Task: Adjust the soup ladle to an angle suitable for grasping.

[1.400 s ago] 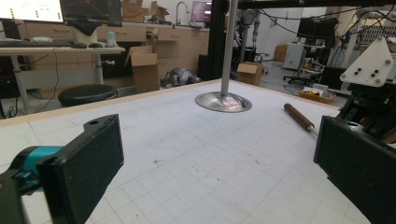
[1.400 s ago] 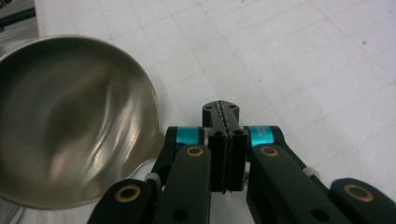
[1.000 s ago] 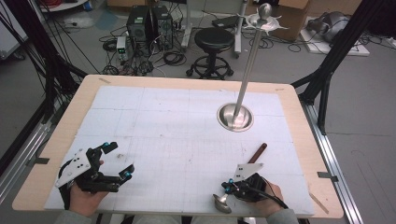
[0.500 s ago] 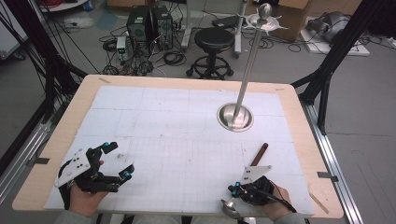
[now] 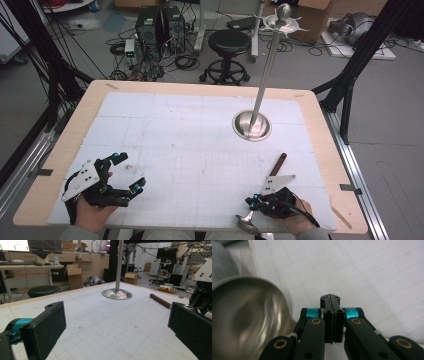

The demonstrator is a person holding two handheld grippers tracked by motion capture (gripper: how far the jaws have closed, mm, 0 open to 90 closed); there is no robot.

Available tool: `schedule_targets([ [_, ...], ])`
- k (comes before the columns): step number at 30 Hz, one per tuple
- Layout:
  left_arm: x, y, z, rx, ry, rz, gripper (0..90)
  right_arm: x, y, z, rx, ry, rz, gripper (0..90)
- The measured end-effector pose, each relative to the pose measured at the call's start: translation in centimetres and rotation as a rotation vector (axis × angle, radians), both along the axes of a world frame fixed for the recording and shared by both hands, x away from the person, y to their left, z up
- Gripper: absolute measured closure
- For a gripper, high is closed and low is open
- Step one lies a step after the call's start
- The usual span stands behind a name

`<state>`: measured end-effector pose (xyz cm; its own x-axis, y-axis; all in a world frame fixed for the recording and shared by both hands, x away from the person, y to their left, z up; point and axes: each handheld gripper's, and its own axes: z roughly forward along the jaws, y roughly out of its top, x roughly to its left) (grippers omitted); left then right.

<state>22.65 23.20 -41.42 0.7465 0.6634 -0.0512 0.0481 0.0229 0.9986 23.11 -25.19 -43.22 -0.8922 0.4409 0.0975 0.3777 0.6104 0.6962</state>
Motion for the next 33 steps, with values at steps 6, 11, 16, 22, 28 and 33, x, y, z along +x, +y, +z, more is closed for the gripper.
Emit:
schedule_targets([
  [6,0.0,0.2,0.0,-0.006,0.004,0.004,1.9,0.8,-2.4,1.8,0.107,-0.084,-0.128,90.0],
  [11,0.0,0.0,0.0,-0.010,0.011,-0.002,1.9,2.5,-6.8,1.9,0.101,-0.153,-0.328,90.0],
  [16,0.0,-0.1,-0.1,-0.004,0.014,-0.004,1.9,4.1,-10.2,0.5,0.094,-0.143,-0.429,90.0],
  [22,-0.3,0.1,-0.1,0.014,0.008,0.008,1.9,5.0,-10.6,-0.6,0.058,-0.133,-0.375,90.0],
  [28,-0.6,0.4,-0.2,0.015,0.009,0.019,1.9,5.9,-9.9,-1.0,0.017,-0.132,-0.347,90.0],
  [33,-0.7,0.7,-0.2,0.014,0.013,0.029,1.9,6.2,-9.4,-1.4,-0.018,-0.122,-0.329,90.0],
])
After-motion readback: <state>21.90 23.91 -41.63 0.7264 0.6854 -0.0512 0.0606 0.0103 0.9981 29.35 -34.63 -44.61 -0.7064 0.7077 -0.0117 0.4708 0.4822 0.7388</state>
